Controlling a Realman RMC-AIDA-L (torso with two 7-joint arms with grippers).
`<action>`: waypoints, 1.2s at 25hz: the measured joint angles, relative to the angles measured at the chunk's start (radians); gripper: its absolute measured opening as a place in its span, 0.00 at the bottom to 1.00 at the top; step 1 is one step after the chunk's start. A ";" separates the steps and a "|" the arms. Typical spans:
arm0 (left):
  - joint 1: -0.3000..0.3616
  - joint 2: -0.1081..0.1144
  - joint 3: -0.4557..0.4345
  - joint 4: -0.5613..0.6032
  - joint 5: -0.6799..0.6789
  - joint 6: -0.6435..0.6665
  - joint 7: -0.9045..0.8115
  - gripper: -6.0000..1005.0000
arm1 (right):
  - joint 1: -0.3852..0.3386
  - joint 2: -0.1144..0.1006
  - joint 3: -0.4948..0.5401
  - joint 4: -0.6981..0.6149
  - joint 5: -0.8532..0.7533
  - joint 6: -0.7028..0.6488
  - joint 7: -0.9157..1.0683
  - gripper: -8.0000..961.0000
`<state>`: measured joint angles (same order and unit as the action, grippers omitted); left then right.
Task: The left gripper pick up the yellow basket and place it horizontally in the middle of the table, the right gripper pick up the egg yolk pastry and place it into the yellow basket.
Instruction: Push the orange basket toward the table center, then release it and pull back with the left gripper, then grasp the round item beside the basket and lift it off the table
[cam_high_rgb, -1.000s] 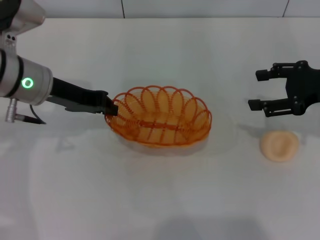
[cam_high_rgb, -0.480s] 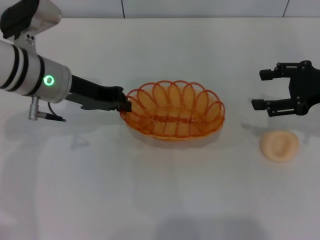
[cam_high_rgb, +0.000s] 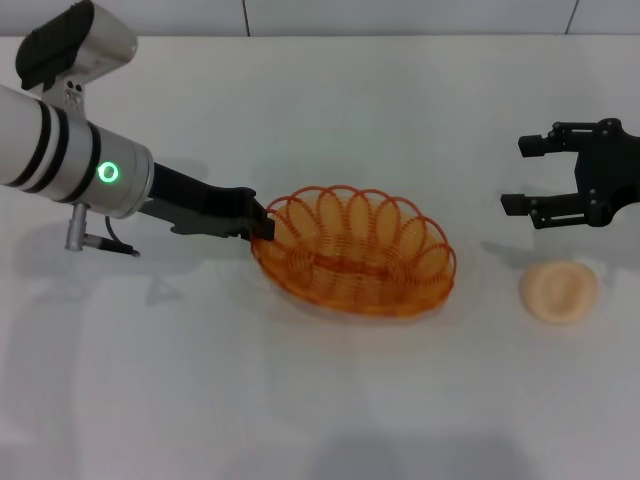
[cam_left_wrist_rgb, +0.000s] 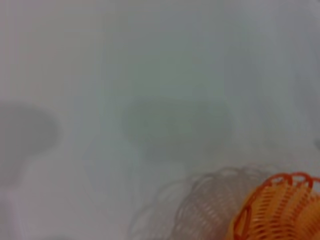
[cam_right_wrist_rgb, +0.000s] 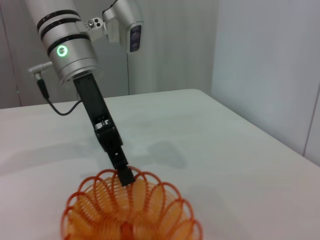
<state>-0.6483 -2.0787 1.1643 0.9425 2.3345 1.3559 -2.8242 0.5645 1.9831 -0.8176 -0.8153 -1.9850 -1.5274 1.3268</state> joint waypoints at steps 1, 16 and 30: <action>-0.001 0.000 0.000 -0.002 -0.001 0.004 -0.001 0.09 | 0.000 0.001 0.000 0.000 0.000 0.003 0.000 0.82; 0.046 0.038 -0.013 0.074 0.002 0.078 0.017 0.63 | -0.005 0.003 0.007 0.003 0.000 0.028 0.029 0.82; 0.168 0.060 -0.273 0.213 -0.229 0.346 0.800 0.89 | -0.074 -0.031 0.036 -0.037 -0.009 -0.104 0.085 0.82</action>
<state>-0.4798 -2.0191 0.8914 1.1554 2.1057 1.7020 -2.0247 0.4907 1.9518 -0.7815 -0.8522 -1.9944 -1.6316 1.4116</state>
